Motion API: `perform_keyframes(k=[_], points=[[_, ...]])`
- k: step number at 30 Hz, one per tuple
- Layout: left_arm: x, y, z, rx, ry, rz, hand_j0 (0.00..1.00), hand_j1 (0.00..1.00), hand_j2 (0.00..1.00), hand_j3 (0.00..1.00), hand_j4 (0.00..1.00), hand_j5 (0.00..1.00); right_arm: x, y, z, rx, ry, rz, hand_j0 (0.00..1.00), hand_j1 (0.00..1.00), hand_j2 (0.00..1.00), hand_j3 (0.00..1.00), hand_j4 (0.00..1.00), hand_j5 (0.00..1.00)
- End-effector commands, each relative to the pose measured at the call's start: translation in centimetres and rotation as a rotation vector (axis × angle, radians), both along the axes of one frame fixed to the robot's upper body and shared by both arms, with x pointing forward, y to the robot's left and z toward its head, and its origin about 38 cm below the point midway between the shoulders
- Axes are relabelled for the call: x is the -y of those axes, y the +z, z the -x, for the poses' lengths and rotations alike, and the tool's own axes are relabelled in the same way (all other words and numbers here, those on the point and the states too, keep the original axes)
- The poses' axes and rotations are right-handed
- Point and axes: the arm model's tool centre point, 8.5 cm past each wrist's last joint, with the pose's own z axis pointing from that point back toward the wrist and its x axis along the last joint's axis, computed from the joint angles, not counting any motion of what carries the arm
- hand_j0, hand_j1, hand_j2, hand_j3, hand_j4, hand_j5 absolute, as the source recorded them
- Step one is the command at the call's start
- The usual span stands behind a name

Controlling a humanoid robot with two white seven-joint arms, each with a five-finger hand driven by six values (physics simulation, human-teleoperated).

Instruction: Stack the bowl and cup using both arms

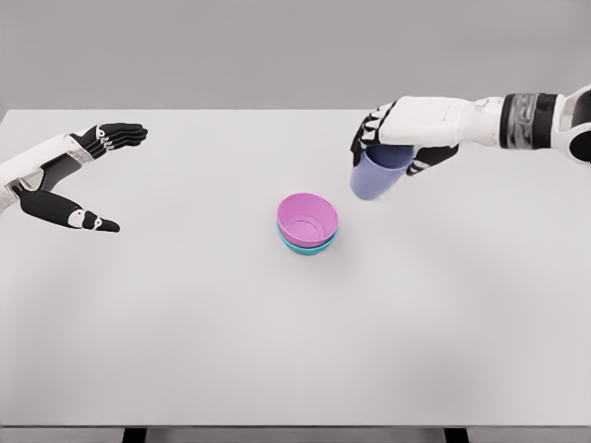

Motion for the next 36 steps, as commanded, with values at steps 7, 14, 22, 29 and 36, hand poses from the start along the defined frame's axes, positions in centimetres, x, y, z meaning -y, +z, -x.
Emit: perform_keyframes(k=[7,14,22,29,36], points=[[-0.1,0.1,0.0,-0.001,0.003,0.007,1.0,1.0,1.0,1.0,1.0,1.0,-4.9,1.9,3.4,0.047,0.18,-0.046,0.66,0.66,0.66,0.66,0.66,0.66],[-0.1,0.1,0.0,-0.001,0.003,0.007,1.0,1.0,1.0,1.0,1.0,1.0,-7.3,0.3,3.3,0.006,0.217,-0.056,0.66,0.66,0.66,0.66,0.66,0.66],[-0.1,0.1,0.0,-0.001,0.003,0.007,1.0,1.0,1.0,1.0,1.0,1.0,-7.6,-1.6,2.3,-0.039,0.192,-0.042,0.66,0.66,0.66,0.66,0.66,0.66],[0.0,0.1,0.0,-0.002,0.001,0.009,1.0,1.0,1.0,1.0,1.0,1.0,-7.8,-2.5,2.1,-0.059,0.185,-0.029,0.79,0.79,0.79,0.79,0.79,0.79],[0.0,0.1,0.0,-0.001,0.001,0.009,1.0,1.0,1.0,1.0,1.0,1.0,-7.6,-2.3,2.1,-0.052,0.185,-0.025,1.0,1.0,1.0,1.0,1.0,1.0]])
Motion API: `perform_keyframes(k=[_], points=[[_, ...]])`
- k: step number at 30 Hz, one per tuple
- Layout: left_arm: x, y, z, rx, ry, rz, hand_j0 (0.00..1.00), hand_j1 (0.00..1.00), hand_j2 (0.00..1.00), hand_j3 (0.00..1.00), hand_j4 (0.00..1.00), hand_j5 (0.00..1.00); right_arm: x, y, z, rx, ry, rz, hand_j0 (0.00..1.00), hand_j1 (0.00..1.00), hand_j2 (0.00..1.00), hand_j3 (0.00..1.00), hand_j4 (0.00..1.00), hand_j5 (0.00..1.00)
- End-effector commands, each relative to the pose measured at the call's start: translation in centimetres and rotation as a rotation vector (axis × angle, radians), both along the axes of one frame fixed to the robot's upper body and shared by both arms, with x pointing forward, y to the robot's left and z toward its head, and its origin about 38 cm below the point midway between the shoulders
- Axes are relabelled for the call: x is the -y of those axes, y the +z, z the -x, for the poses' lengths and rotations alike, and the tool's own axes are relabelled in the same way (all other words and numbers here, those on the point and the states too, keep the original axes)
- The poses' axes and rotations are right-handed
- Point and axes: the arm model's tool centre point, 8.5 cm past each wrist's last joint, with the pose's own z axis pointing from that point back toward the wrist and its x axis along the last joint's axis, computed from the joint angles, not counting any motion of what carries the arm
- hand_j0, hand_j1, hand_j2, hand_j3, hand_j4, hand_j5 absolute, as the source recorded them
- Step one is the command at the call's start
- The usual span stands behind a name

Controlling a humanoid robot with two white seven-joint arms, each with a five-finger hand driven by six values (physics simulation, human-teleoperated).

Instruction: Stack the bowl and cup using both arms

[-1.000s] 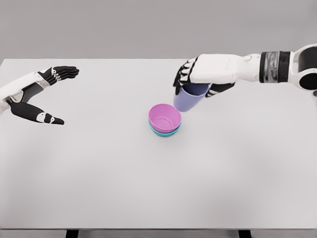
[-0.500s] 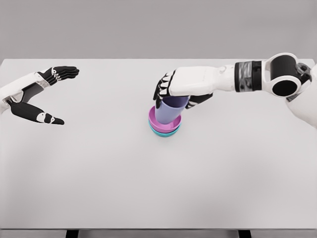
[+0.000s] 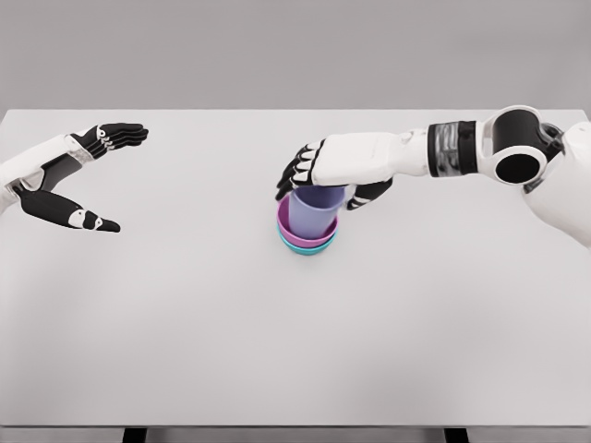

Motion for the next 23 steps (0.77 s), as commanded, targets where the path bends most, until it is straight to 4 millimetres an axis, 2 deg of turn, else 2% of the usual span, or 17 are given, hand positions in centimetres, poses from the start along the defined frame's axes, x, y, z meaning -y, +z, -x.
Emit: perform_keyframes(k=[1,3,5,7,8,10,12,13,16,17,19,21,23], points=[[-0.1,0.1,0.0,-0.001,0.003,0.007,1.0,1.0,1.0,1.0,1.0,1.0,0.2,0.3,-0.1,0.001,-0.006,-0.007,1.0,1.0,1.0,1.0,1.0,1.0],[-0.1,0.1,0.0,-0.003,0.003,0.007,1.0,1.0,1.0,1.0,1.0,1.0,0.3,1.2,-0.3,0.016,-0.01,-0.021,1.0,1.0,1.0,1.0,1.0,1.0],[-0.1,0.1,0.0,-0.003,0.003,0.007,1.0,1.0,1.0,1.0,1.0,1.0,1.6,3.5,-0.9,0.057,-0.048,-0.073,1.0,1.0,1.0,1.0,1.0,1.0],[-0.1,0.1,0.0,-0.002,0.005,0.007,1.0,1.0,1.0,1.0,1.0,1.0,4.7,6.5,-1.9,0.079,-0.125,-0.164,1.0,1.0,1.0,1.0,1.0,1.0],[-0.1,0.0,0.0,-0.003,0.004,0.005,1.0,1.0,1.0,1.0,1.0,1.0,5.9,6.7,-2.4,0.058,-0.156,-0.19,1.0,1.0,1.0,1.0,1.0,1.0],[-0.1,0.0,0.0,-0.004,0.005,0.008,1.0,1.0,1.0,1.0,1.0,1.0,8.6,5.8,-3.9,0.007,-0.247,-0.206,1.0,1.0,1.0,1.0,1.0,1.0],[-0.2,0.1,0.0,-0.005,0.008,0.011,1.0,1.0,1.0,1.0,1.0,1.0,11.2,3.8,-5.2,-0.044,-0.343,-0.196,1.0,1.0,1.0,1.0,1.0,1.0],[-0.2,0.1,0.0,-0.005,0.008,0.011,1.0,1.0,1.0,1.0,1.0,1.0,13.5,3.0,-5.7,-0.065,-0.409,-0.18,1.0,1.0,1.0,1.0,1.0,1.0],[-0.2,-0.4,0.2,-0.016,0.006,0.005,1.0,1.0,1.0,1.0,1.0,1.0,18.6,1.7,-6.4,-0.102,-0.55,-0.157,1.0,1.0,1.0,1.0,1.0,1.0],[-0.2,-0.5,0.2,-0.017,0.006,0.004,1.0,1.0,1.0,1.0,1.0,1.0,19.6,1.6,-6.3,-0.105,-0.57,-0.149,1.0,1.0,1.0,1.0,1.0,1.0],[-0.2,-0.5,0.3,-0.018,0.006,0.003,1.0,1.0,1.0,1.0,1.0,1.0,21.8,-0.2,-5.3,-0.137,-0.615,-0.118,1.0,1.0,1.0,1.0,1.0,1.0],[-0.2,-0.5,0.3,-0.018,0.006,0.003,1.0,1.0,1.0,1.0,1.0,1.0,22.3,-1.6,-4.7,-0.162,-0.626,-0.105,1.0,1.0,1.0,1.0,1.0,1.0],[-0.2,-0.6,0.2,-0.018,0.007,0.0,1.0,1.0,1.0,1.0,1.0,1.0,22.6,-2.1,-4.4,-0.172,-0.631,-0.098,1.0,1.0,1.0,1.0,1.0,1.0]])
